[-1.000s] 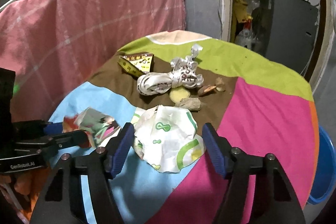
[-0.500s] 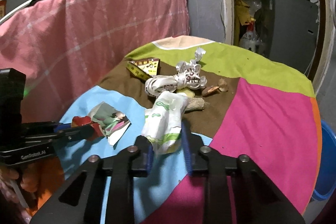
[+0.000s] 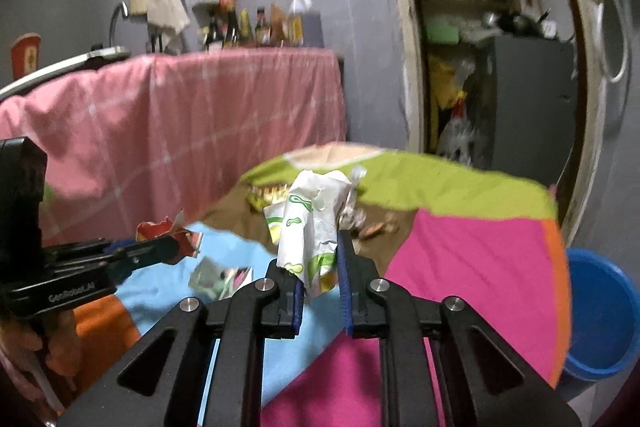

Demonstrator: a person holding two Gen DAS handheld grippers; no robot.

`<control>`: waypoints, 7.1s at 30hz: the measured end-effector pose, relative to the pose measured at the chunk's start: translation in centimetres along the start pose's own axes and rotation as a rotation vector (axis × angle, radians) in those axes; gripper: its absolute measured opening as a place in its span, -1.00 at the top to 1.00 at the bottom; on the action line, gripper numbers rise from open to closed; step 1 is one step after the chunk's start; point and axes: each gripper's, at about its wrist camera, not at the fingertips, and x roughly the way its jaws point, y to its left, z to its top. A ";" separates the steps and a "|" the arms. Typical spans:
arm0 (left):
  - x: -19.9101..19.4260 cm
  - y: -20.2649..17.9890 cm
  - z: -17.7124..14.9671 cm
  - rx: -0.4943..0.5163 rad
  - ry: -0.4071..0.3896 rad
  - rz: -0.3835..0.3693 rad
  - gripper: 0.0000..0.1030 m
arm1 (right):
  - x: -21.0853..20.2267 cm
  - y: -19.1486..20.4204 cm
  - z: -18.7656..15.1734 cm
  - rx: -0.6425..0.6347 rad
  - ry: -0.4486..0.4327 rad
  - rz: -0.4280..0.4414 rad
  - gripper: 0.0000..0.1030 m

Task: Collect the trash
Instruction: 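Grasp the white paper with the right gripper while the left grasps a red-brown scrap, then carry the white paper and red-brown scrap over the blue basin, then open both grippers to drop the paper and scrap into the basin, then move both grippers back over the blanket toward the remaining trash, then grasp the white-green paper with the left gripper while the right grasps the tan scrap, then lift and carry the paper and tan scrap over the blue basin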

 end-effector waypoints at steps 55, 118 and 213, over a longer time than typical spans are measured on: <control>22.3 -29.1 3.7 0.230 0.091 -0.367 0.72 | -10.3 -24.8 -2.9 0.140 -0.123 -0.620 0.73; -4.1 -2.3 5.9 0.040 -0.306 0.062 -0.97 | -11.8 -2.8 5.2 0.010 -0.446 -0.364 -1.00; 1.6 -9.3 7.7 0.069 -0.298 -0.168 0.34 | -8.2 -4.9 6.2 -0.092 -0.315 -0.281 0.24</control>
